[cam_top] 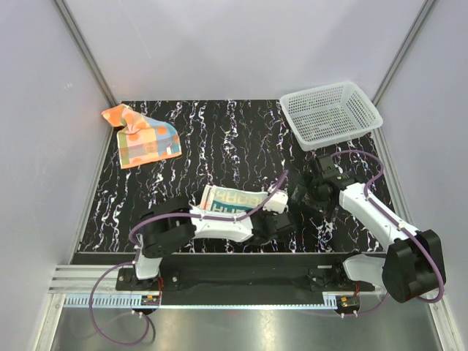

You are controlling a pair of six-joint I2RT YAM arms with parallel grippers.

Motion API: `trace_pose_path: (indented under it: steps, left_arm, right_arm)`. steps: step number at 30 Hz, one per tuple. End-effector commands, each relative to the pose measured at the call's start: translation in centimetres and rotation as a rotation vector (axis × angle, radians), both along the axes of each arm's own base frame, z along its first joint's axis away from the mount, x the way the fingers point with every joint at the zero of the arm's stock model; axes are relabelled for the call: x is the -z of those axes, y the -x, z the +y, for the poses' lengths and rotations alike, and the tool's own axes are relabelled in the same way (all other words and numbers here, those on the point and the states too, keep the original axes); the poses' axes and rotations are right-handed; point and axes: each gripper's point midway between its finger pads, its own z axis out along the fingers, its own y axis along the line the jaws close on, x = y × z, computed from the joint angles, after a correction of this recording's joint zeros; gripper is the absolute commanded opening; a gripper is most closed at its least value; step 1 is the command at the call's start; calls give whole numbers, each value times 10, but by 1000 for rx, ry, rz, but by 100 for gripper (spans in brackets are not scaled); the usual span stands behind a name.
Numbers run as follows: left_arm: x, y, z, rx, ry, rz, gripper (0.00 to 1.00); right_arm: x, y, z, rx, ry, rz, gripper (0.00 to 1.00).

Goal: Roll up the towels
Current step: Roll the towel

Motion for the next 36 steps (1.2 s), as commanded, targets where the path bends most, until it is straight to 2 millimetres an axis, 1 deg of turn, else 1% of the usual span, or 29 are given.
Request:
trace_pose_path:
  steps: [1, 2, 3, 4, 5, 6, 7, 8, 10, 11, 12, 13, 14, 15, 17, 19, 20, 22, 23, 24, 25, 26, 27, 28, 30, 31, 33, 34, 36]
  left_arm:
    - [-12, 16, -10, 19, 167, 128, 0]
    - [-16, 17, -12, 13, 217, 151, 0]
    - [-10, 16, -2, -2, 235, 180, 0]
    - [-22, 21, -9, 20, 311, 218, 0]
    - [-21, 22, -9, 15, 367, 234, 0]
    - [-33, 21, -10, 22, 426, 256, 0]
    - [-36, 21, -10, 25, 458, 268, 0]
    - [-45, 18, -16, 33, 516, 262, 0]
    - [-54, 19, -11, 36, 570, 268, 0]
    - [-53, 17, -7, 27, 599, 270, 0]
    - [-63, 19, -7, 43, 644, 282, 0]
    - [-75, 17, -13, 58, 714, 271, 0]
    - [-68, 21, -6, 52, 735, 289, 0]
    - [-81, 23, -7, 78, 796, 299, 0]
    - [-88, 23, -4, 74, 874, 297, 0]
    - [-101, 21, -2, 76, 945, 290, 0]
    - [-95, 19, 4, 41, 952, 303, 0]
    - [-102, 20, 6, 29, 1017, 332, 0]
    - [-93, 21, 13, 7, 1019, 345, 0]
    - [-92, 20, 16, -11, 1035, 355, 0]
    - [-98, 18, 15, -21, 1087, 366, 0]
    - [-89, 21, 22, -38, 1092, 383, 0]
    - [-86, 19, 25, -56, 1110, 398, 0]
    - [-92, 17, 24, -51, 1160, 395, 0]
    - [-78, 20, 32, -100, 1188, 447, 0]
    - [-86, 19, 30, -94, 1245, 453, 0]
    - [-72, 21, 35, -124, 1250, 489, 0]
    - [-79, 21, 34, -108, 1296, 483, 0]
    - [-66, 23, 42, -170, 1318, 521, 0]
  right_arm:
    - [-19, -12, 5, -32, -9, -32, 92]
    - [-20, -13, 6, -37, -9, -32, 92]
    - [-20, -14, 5, -41, -5, -25, 92]
    - [-24, -16, 6, -50, -5, -34, 92]
    - [-24, -16, 6, -55, -2, -32, 91]
    - [-25, -17, 6, -58, 0, -34, 91]
    - [-27, -19, 6, -60, 0, -38, 91]
    - [-28, -19, 7, -62, -2, -40, 91]
    - [-29, -19, 8, -69, -7, -36, 91]
    - [-30, -20, 9, -71, -12, -38, 91]
    - [-29, -19, 10, -76, -14, -31, 91]
    - [-30, -21, 11, -77, -20, -35, 91]
    - [-29, -21, 12, -78, -22, -33, 91]
    - [-28, -20, 14, -85, -32, -27, 90]
    - [-29, -21, 20, -97, -58, -30, 90]
    - [-29, -22, 27, -113, -96, -36, 90]
    - [-32, -21, 32, -129, -126, -39, 90]
    - [-35, -24, 40, -146, -170, -65, 90]
    - [-38, -24, 45, -158, -195, -78, 90]
    - [-42, -23, 51, -173, -237, -88, 90]
    - [-45, -26, 56, -181, -264, -113, 90]
    - [-48, -26, 60, -193, -288, -121, 90]
    - [-54, -24, 67, -207, -333, -133, 90]
    - [-54, -26, 71, -216, -357, -149, 90]
    - [-59, -22, 81, -242, -422, -158, 90]
    - [-58, -23, 84, -250, -442, -169, 90]
    - [-61, -21, 91, -271, -488, -171, 90]
    - [-59, -20, 93, -276, -504, -176, 90]
    - [-59, -17, 98, -280, -546, -173, 90]
